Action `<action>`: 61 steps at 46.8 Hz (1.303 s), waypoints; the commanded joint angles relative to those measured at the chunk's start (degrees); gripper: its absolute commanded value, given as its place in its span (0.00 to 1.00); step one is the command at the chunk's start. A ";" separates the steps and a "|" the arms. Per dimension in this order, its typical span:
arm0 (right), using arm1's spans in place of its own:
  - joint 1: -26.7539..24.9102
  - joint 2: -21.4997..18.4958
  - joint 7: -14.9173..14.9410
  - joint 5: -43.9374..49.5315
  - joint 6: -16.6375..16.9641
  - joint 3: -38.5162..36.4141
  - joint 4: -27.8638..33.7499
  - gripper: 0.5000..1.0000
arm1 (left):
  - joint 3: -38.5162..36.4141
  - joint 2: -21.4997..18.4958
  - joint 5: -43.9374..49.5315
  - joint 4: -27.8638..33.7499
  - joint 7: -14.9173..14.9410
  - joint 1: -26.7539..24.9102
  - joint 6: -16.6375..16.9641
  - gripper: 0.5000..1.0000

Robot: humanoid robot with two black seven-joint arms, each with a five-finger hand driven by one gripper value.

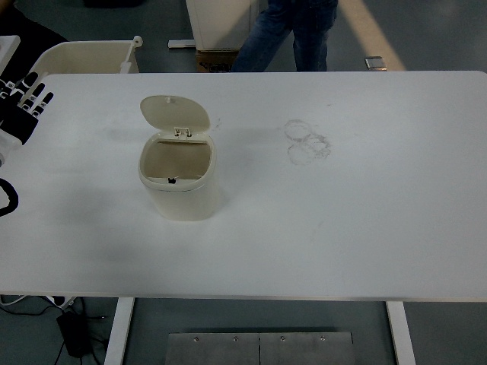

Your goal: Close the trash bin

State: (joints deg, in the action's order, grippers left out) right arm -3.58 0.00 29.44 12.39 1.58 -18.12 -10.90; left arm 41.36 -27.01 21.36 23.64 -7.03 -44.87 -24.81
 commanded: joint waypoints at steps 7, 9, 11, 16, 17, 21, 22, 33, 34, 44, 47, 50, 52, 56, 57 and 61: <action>0.06 0.00 0.00 0.00 0.00 0.01 0.00 0.98 | 0.13 0.99 0.00 0.00 -0.53 0.48 0.02 1.00; -0.03 0.00 0.00 0.00 0.00 0.01 0.00 0.98 | 0.22 0.90 0.00 0.00 -0.53 0.57 0.02 1.00; -0.03 0.00 0.00 0.09 0.00 0.01 0.00 0.98 | 0.22 0.90 0.00 0.00 -0.53 0.48 0.02 1.00; -0.03 0.00 0.00 0.00 0.00 0.01 0.00 0.98 | 0.22 0.90 0.00 0.00 -0.53 0.57 -0.06 1.00; -0.03 0.00 0.00 0.00 0.00 0.01 0.00 0.98 | 0.22 0.90 0.00 0.00 -0.53 0.57 -0.06 1.00; -0.03 0.00 0.00 0.00 0.00 0.01 0.00 0.98 | 0.22 0.90 0.00 0.00 -0.53 0.74 -0.24 1.00; -0.03 0.00 0.00 0.00 0.00 0.01 0.00 0.98 | 0.22 0.90 0.00 0.00 -0.53 0.83 -0.24 1.00; -0.03 0.00 0.00 0.00 0.00 0.01 0.00 0.98 | 0.22 0.99 0.00 0.00 -0.53 1.01 0.02 1.00; -0.03 0.00 0.00 0.09 0.00 0.01 0.00 0.98 | 0.22 1.08 0.00 0.00 -0.53 1.01 0.11 1.00; -0.03 0.00 0.00 0.00 0.00 0.01 0.00 0.98 | 0.22 0.99 0.00 0.00 -0.53 1.36 0.29 1.00; -0.03 0.00 0.00 0.00 0.00 0.10 0.00 0.98 | 0.13 0.99 0.00 0.00 -0.53 1.36 0.38 1.00; -0.03 0.00 0.00 0.09 0.00 0.01 0.00 0.98 | 0.13 0.99 0.00 0.00 -0.53 1.36 0.46 1.00; 0.06 0.00 0.00 0.00 0.00 0.01 0.00 0.98 | 0.13 0.90 -0.09 0.00 -0.53 1.36 0.46 1.00; -0.03 0.00 0.00 0.09 0.00 0.01 0.00 0.98 | 0.22 0.90 0.00 0.00 -0.53 1.53 0.46 1.00; 0.06 0.00 0.00 0.09 0.00 0.01 0.00 0.98 | 0.22 0.90 -0.09 0.00 -0.53 1.62 0.46 1.00; 0.23 0.00 0.00 0.09 0.00 0.01 0.00 0.98 | 0.13 0.90 0.00 0.00 -0.53 1.71 0.55 1.00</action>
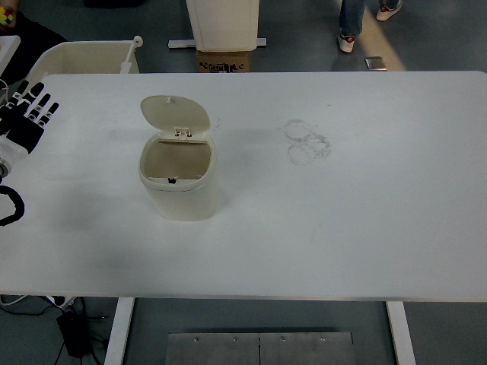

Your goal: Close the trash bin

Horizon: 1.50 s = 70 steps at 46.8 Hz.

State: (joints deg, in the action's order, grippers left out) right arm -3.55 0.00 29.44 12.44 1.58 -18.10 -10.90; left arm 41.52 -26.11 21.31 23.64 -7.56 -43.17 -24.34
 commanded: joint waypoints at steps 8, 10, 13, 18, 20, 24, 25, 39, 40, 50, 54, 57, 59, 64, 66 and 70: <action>0.30 0.00 0.00 0.05 0.00 0.00 0.00 0.98 | -0.03 -0.16 0.04 0.00 0.00 0.37 0.00 1.00; 0.30 0.00 0.00 0.05 0.00 0.00 0.00 0.98 | -0.03 -0.08 0.04 0.00 0.00 0.81 0.00 1.00; 0.30 0.00 0.00 0.05 0.00 0.00 0.00 0.98 | -0.21 -0.16 -0.04 0.00 0.00 0.90 0.09 1.00; 0.30 0.00 0.00 -0.04 0.00 0.08 0.00 0.98 | -0.38 -0.34 -0.31 0.09 0.09 0.90 0.44 1.00; 0.30 0.00 0.00 0.04 0.00 0.08 0.00 0.98 | -0.38 -0.52 -0.66 0.17 0.09 0.72 0.53 1.00; 0.30 0.00 0.00 0.05 0.00 0.00 0.00 0.98 | -0.38 -0.69 -1.01 0.26 0.18 0.11 0.70 1.00; 0.30 0.00 0.00 0.05 0.00 0.00 0.00 0.98 | -0.38 -0.69 -1.10 0.35 0.26 -0.07 0.79 1.00; 0.39 0.00 0.00 0.31 0.00 0.00 -0.09 0.98 | -0.65 -3.15 -3.47 4.29 1.58 -3.58 5.88 1.00; 0.39 0.00 0.00 0.22 0.00 0.00 0.00 0.98 | -0.65 -3.76 -3.65 5.44 1.93 -3.67 6.58 1.00; 0.48 0.00 0.00 0.22 0.00 0.00 0.00 0.98 | -1.35 -10.62 -4.35 24.24 3.17 -4.37 16.60 1.00; 0.48 0.00 0.00 0.22 0.00 0.00 0.00 0.98 | -2.66 -13.08 -4.35 30.31 3.25 -5.86 18.19 1.00; 0.48 0.00 0.00 0.31 0.00 0.08 0.00 0.98 | -5.82 -14.40 -4.35 33.04 3.25 -8.23 18.28 1.00; 0.48 0.00 0.00 0.31 0.00 0.00 0.00 0.98 | -8.72 -14.75 -4.44 33.92 3.52 -10.69 18.28 1.00; 0.48 0.00 0.00 0.31 0.00 0.08 0.00 0.98 | -16.01 -14.84 -4.53 34.28 5.27 -17.28 18.02 1.00; 0.48 0.00 0.00 0.22 0.00 0.08 0.00 0.98 | -18.56 -14.84 -4.53 34.28 5.80 -19.66 17.84 1.00; 0.48 0.00 0.00 0.22 0.00 0.00 -0.09 0.98 | -22.96 -14.84 -4.61 34.54 6.77 -24.40 17.66 1.00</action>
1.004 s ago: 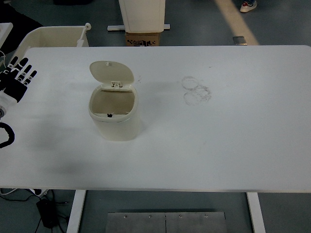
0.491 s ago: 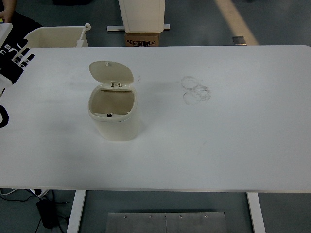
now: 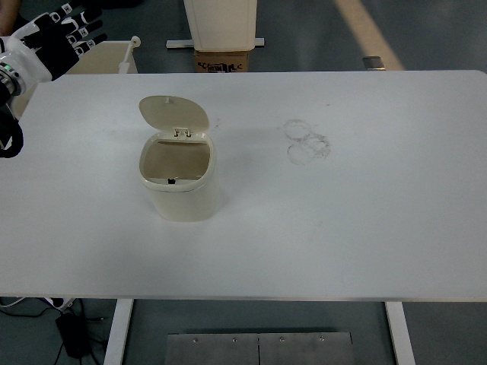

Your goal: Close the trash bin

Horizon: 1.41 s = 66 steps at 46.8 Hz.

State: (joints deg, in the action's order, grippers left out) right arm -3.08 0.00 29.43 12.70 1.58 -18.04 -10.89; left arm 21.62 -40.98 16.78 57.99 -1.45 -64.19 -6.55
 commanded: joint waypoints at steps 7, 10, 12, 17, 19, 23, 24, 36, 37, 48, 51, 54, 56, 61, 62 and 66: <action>0.00 0.00 0.01 -0.13 0.01 0.02 -0.01 0.98 | -9.05 0.02 -0.61 1.68 0.92 -10.34 -0.92 1.00; 0.00 0.00 0.01 -0.13 0.01 0.02 -0.01 0.98 | -11.60 0.11 -2.01 2.47 1.10 -13.32 -1.27 1.00; 0.00 0.00 0.01 -0.13 0.01 0.02 -0.01 0.98 | -13.27 0.19 -3.50 3.00 1.80 -15.08 -1.45 1.00; 0.00 0.00 0.01 -0.05 0.01 -0.07 -0.01 0.98 | -17.31 0.37 -7.37 5.02 3.65 -18.69 -2.68 1.00; 0.00 0.00 0.01 0.04 0.01 -0.07 -0.01 0.98 | -18.80 0.37 -9.13 5.90 3.82 -19.83 -2.85 1.00; 0.09 0.00 0.01 0.04 0.01 -0.07 -0.01 0.98 | -22.41 0.54 -13.43 7.13 3.82 -22.12 -3.91 1.00; 0.18 0.00 0.01 0.04 0.01 -0.07 -0.01 0.98 | -23.29 0.55 -14.57 7.13 3.82 -22.56 -4.35 1.00; 0.70 0.00 0.01 -0.13 0.01 -0.07 -0.01 0.98 | -32.78 0.90 -21.70 9.24 4.79 -27.21 -8.48 1.00; 0.70 0.00 0.01 -0.13 0.01 -0.07 -0.01 0.98 | -33.66 0.90 -22.14 9.68 4.79 -27.74 -8.74 1.00; 0.97 0.00 0.01 -0.05 0.01 -0.07 -0.10 0.98 | -42.01 0.99 -24.34 13.90 4.79 -33.10 -12.43 1.00; 1.06 0.00 0.01 -0.05 0.01 -0.07 -0.10 0.98 | -43.15 0.99 -24.52 14.87 4.79 -34.77 -13.40 1.00; 1.14 0.00 0.01 -0.05 0.01 -0.07 -0.10 0.98 | -44.30 1.16 -24.78 15.57 4.79 -36.36 -14.37 1.00; 1.14 0.00 0.01 -0.05 0.01 -0.07 -0.10 0.98 | -44.91 1.25 -24.78 15.92 4.79 -37.32 -14.81 1.00; 1.14 0.00 0.01 -0.05 0.01 -0.07 -0.10 0.98 | -46.67 1.34 -24.78 16.89 4.79 -39.43 -15.42 1.00; 1.14 0.00 0.01 -0.05 0.01 -0.07 -0.10 0.98 | -47.02 1.34 -24.78 17.24 4.79 -39.79 -15.42 1.00; 1.14 0.00 0.01 -0.05 0.01 -0.07 -0.10 0.98 | -48.95 1.25 -24.78 18.64 4.79 -41.54 -15.42 1.00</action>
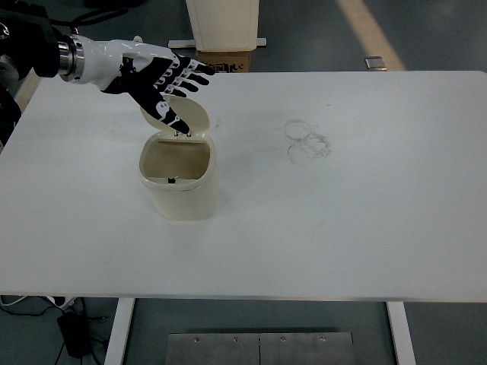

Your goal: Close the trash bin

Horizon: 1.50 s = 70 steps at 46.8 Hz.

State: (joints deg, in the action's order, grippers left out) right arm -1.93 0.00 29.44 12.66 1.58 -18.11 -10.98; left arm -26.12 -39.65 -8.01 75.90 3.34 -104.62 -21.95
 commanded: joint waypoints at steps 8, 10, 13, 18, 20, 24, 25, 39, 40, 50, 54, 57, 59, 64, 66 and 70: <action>0.00 0.00 0.00 0.00 0.00 0.00 0.00 0.98 | -3.59 -0.61 0.01 2.76 0.00 -3.04 -0.11 1.00; 0.09 0.00 0.00 0.00 0.00 0.00 0.00 0.98 | -4.03 -0.78 0.01 3.11 0.00 -3.22 -0.02 1.00; 0.09 0.00 0.00 0.00 0.00 0.00 0.00 0.98 | -4.91 -0.96 0.01 3.81 0.00 -3.31 -0.02 1.00; 0.35 0.00 0.00 0.00 0.00 0.00 0.00 0.98 | -6.22 -1.22 0.01 5.04 0.00 -4.01 -0.02 1.00; 0.35 0.00 0.00 0.00 0.00 0.00 0.00 0.98 | -6.75 -1.31 0.01 5.40 0.00 -4.10 -0.02 1.00; 0.35 0.00 0.00 -0.09 0.00 0.00 -0.09 0.98 | -6.84 -1.31 0.01 5.92 0.00 -4.10 -0.02 1.00; 0.35 0.00 0.00 -0.01 0.00 0.00 -0.09 0.98 | -6.93 -1.31 0.01 6.01 0.00 -4.01 -0.02 1.00; 0.44 0.00 0.00 -0.18 0.00 0.00 -0.09 0.98 | -6.93 -1.84 0.01 8.73 0.00 -2.87 0.24 1.00; 0.35 0.00 0.00 -0.18 0.00 0.00 -0.09 0.98 | -6.93 -1.92 0.10 9.00 0.00 -2.70 0.24 1.00; 0.44 0.00 0.00 -0.18 0.00 0.00 -0.09 0.98 | -7.46 -2.80 0.10 10.50 0.00 -0.76 0.68 1.00; 0.44 0.00 0.00 -0.18 0.00 0.00 -0.09 0.98 | -7.90 -2.98 0.10 10.50 0.00 -0.41 0.68 1.00; 0.44 0.00 0.00 -0.18 0.00 0.00 -0.09 0.98 | -8.07 -3.50 0.10 10.50 0.00 0.12 0.68 1.00; 0.53 0.00 0.00 -0.18 0.00 0.00 -0.09 0.98 | -8.07 -3.68 0.10 10.50 0.00 0.47 0.68 1.00; 0.53 0.00 0.00 -0.18 0.00 0.00 -0.09 0.98 | -8.07 -3.95 0.10 10.50 -0.08 0.82 0.68 1.00; 0.53 0.00 0.00 -0.18 0.00 0.00 -0.09 0.98 | -8.07 -3.95 0.10 10.50 0.00 0.82 0.68 1.00; 0.53 0.00 0.00 -0.27 0.00 0.00 -0.09 0.98 | -8.07 -4.03 0.10 10.50 -0.09 0.82 0.59 1.00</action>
State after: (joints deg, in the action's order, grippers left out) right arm -1.40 0.00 29.44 12.48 1.59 -18.10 -11.08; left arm -34.20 -43.59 -7.93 86.41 3.31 -103.81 -21.26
